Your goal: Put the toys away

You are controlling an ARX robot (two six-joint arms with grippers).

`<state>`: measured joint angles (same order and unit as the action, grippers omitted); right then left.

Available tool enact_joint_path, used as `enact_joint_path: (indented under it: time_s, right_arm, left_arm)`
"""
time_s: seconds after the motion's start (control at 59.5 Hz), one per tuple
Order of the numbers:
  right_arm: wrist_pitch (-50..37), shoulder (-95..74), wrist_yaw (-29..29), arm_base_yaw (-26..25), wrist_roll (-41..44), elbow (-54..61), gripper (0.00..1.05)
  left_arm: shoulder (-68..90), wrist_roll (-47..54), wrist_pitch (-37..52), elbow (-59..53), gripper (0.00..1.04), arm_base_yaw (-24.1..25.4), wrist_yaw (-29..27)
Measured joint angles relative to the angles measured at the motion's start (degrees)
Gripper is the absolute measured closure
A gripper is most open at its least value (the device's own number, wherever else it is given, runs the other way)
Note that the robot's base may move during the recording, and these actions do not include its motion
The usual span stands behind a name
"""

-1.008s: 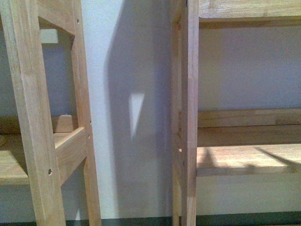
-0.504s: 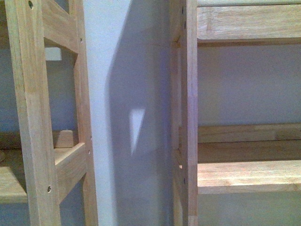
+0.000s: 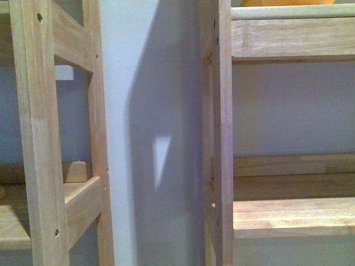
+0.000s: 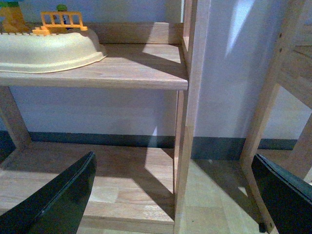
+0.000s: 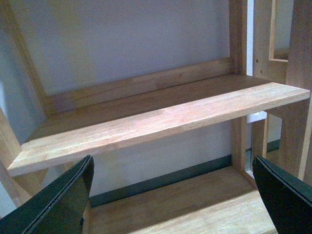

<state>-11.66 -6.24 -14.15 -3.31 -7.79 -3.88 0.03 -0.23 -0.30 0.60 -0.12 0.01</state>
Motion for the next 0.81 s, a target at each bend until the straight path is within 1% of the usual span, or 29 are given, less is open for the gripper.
enact_joint_path:
  time_s: [0.118, 0.151, 0.185, 0.202, 0.218, 0.235, 0.269, 0.319, 0.353, 0.37, 0.47, 0.521, 0.538, 0.638, 0.806]
  right_arm:
    - [0.00, 0.04, 0.00, 0.04, -0.02, 0.00, 0.07]
    - [0.55, 0.00, 1.29, -0.24, 0.20, -0.13, 0.07]
    - [5.35, -0.02, 8.66, -2.40, 1.73, -1.51, 0.13]
    - [6.56, -0.04, 10.29, -2.93, 2.47, -1.79, 0.15]
    - [8.63, -0.04, 13.42, -3.74, 3.39, -2.16, 0.18]
    - [9.55, -0.02, 13.92, -3.76, 3.61, -2.29, 0.20]
    - [11.89, 0.28, 13.79, -1.57, 4.90, -2.25, 0.27]
    - [12.46, 0.42, 13.92, 0.85, 5.64, -2.03, 0.33]
    - [12.52, 0.68, 14.73, 2.36, 6.19, -1.90, 0.40]
    - [12.52, 0.79, 14.78, 2.58, 6.23, -1.88, 0.42]
    - [12.44, 1.95, 14.25, 3.02, 7.13, -0.94, 0.68]
    - [12.39, 2.23, 14.23, 3.06, 7.26, -0.39, 0.78]
    - [12.37, 2.43, 14.25, 3.08, 7.28, -0.17, 0.84]
    - [12.11, 2.97, 14.23, 3.08, 7.43, 0.35, 1.02]
    - [11.93, 4.13, 14.21, 3.08, 7.56, 1.66, 1.01]
  left_arm:
    - [0.00, 0.00, 0.00, 0.00, 0.06, 0.00, 0.00]
    - [0.00, 0.00, 0.00, 0.00, 0.06, 0.00, 0.00]
    - [0.00, 0.00, 0.00, 0.00, 0.06, 0.00, -0.02]
    - [0.00, 0.00, 0.00, 0.00, 0.06, 0.00, 0.00]
    - [0.00, 0.00, 0.00, 0.00, 0.06, 0.00, 0.00]
    - [0.00, 0.00, -0.02, 0.00, 0.06, 0.00, 0.00]
    - [0.00, 0.00, 0.00, 0.00, 0.06, 0.00, -0.02]
    - [0.00, 0.00, 0.00, 0.00, 0.06, 0.00, -0.04]
    - [0.02, 0.00, 0.00, 0.00, 0.06, 0.00, 0.02]
    - [0.02, 0.00, 0.00, 0.00, 0.06, 0.02, 0.07]
    - [0.00, 0.00, -0.02, 0.00, 0.06, 0.00, -0.02]
    - [0.00, 0.00, 0.00, 0.00, 0.06, 0.00, 0.02]
    - [0.00, 0.00, 0.00, 0.00, 0.06, 0.00, 0.00]
    - [0.00, 0.00, 0.00, 0.00, 0.06, 0.00, 0.00]
    - [0.00, 0.00, 0.00, 0.00, 0.06, 0.00, 0.00]
